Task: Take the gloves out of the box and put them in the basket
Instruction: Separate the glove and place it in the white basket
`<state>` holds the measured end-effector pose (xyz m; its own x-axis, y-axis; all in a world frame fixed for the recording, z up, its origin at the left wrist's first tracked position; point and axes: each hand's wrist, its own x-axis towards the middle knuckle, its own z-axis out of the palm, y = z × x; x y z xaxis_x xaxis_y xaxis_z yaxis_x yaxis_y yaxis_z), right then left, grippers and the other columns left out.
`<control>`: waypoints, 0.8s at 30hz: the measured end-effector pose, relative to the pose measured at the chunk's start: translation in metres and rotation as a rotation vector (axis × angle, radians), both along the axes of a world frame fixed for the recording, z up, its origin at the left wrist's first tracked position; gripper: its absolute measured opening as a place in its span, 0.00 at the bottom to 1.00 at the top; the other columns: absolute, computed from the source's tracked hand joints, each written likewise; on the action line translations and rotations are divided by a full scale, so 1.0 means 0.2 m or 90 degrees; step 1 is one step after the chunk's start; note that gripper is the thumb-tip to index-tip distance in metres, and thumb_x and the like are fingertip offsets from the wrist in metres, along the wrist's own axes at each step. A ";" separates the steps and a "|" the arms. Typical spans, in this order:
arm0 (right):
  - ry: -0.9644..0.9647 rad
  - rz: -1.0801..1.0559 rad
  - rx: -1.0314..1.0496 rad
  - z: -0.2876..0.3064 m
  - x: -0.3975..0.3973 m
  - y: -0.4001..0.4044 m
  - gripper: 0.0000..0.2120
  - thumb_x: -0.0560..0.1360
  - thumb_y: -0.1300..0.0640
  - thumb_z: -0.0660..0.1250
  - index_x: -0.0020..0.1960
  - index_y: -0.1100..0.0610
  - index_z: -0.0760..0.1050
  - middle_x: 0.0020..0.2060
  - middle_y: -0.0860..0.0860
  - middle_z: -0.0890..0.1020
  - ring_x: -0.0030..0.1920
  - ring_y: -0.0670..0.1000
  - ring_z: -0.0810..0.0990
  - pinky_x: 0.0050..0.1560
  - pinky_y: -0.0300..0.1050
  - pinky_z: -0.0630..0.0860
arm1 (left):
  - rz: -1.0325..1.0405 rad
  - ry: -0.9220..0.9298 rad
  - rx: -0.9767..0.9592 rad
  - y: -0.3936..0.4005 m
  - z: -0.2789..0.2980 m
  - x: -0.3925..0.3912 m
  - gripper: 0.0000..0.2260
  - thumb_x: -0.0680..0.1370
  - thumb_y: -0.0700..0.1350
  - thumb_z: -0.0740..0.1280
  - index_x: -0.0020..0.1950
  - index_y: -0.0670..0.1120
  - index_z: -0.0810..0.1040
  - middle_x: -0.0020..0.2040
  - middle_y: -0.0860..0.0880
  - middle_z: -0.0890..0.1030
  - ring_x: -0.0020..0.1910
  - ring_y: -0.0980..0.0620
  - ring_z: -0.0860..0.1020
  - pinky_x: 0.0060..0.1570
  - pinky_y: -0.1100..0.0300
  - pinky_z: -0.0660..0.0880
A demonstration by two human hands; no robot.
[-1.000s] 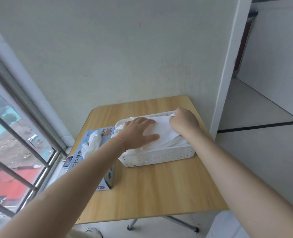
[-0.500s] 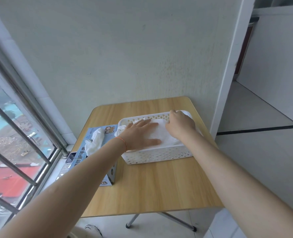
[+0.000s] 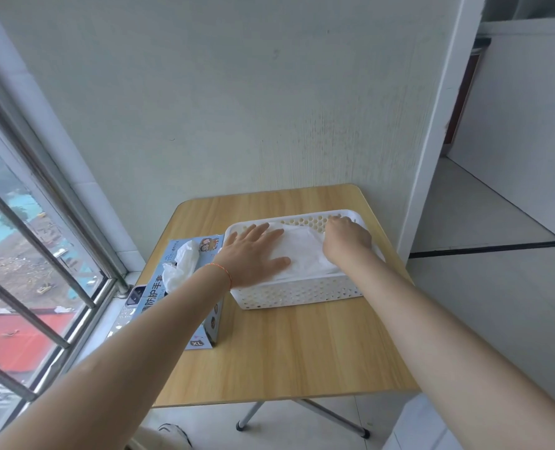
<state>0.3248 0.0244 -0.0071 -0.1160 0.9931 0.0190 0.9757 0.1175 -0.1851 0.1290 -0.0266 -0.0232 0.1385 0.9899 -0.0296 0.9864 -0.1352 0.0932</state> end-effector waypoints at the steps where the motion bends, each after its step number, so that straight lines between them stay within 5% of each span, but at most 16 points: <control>1: -0.002 0.007 0.001 -0.01 0.00 0.00 0.17 0.76 0.68 0.59 0.64 0.61 0.70 0.51 0.54 0.77 0.47 0.54 0.79 0.35 0.42 0.68 | 0.002 -0.001 0.000 0.00 0.00 0.00 0.32 0.78 0.68 0.53 0.79 0.59 0.51 0.81 0.53 0.50 0.80 0.49 0.47 0.77 0.44 0.44; 4: -0.013 0.004 0.032 0.00 0.01 0.00 0.14 0.75 0.70 0.58 0.56 0.60 0.75 0.36 0.50 0.71 0.32 0.49 0.70 0.28 0.40 0.61 | 0.000 -0.002 0.006 0.00 -0.01 0.00 0.31 0.79 0.67 0.53 0.79 0.58 0.52 0.81 0.52 0.50 0.80 0.49 0.48 0.76 0.44 0.45; 10: -0.031 -0.051 0.108 0.08 0.06 0.01 0.15 0.74 0.70 0.62 0.58 0.60 0.71 0.53 0.55 0.79 0.50 0.57 0.80 0.37 0.44 0.68 | -0.010 -0.011 0.017 0.05 -0.02 0.03 0.31 0.78 0.68 0.52 0.79 0.60 0.52 0.81 0.53 0.50 0.80 0.50 0.47 0.76 0.44 0.46; 16: -0.044 -0.040 0.085 0.07 0.06 0.00 0.19 0.73 0.68 0.64 0.62 0.60 0.67 0.55 0.56 0.74 0.37 0.53 0.75 0.27 0.42 0.62 | -0.029 0.016 -0.068 0.06 -0.02 0.05 0.33 0.78 0.70 0.52 0.79 0.60 0.49 0.81 0.53 0.45 0.80 0.49 0.43 0.76 0.41 0.44; 19: -0.015 -0.013 0.133 0.09 -0.01 -0.02 0.18 0.73 0.69 0.64 0.60 0.60 0.66 0.55 0.57 0.71 0.29 0.51 0.69 0.24 0.41 0.59 | -0.029 -0.028 0.019 0.05 0.02 0.02 0.31 0.78 0.68 0.55 0.79 0.58 0.55 0.81 0.52 0.52 0.79 0.50 0.50 0.76 0.45 0.48; 24: 0.071 0.171 0.147 0.12 -0.26 -0.06 0.05 0.78 0.61 0.60 0.54 0.59 0.70 0.51 0.55 0.75 0.41 0.56 0.74 0.34 0.47 0.69 | 0.025 -0.100 0.199 -0.02 0.11 -0.17 0.22 0.79 0.59 0.62 0.72 0.55 0.70 0.72 0.52 0.70 0.72 0.49 0.65 0.71 0.50 0.60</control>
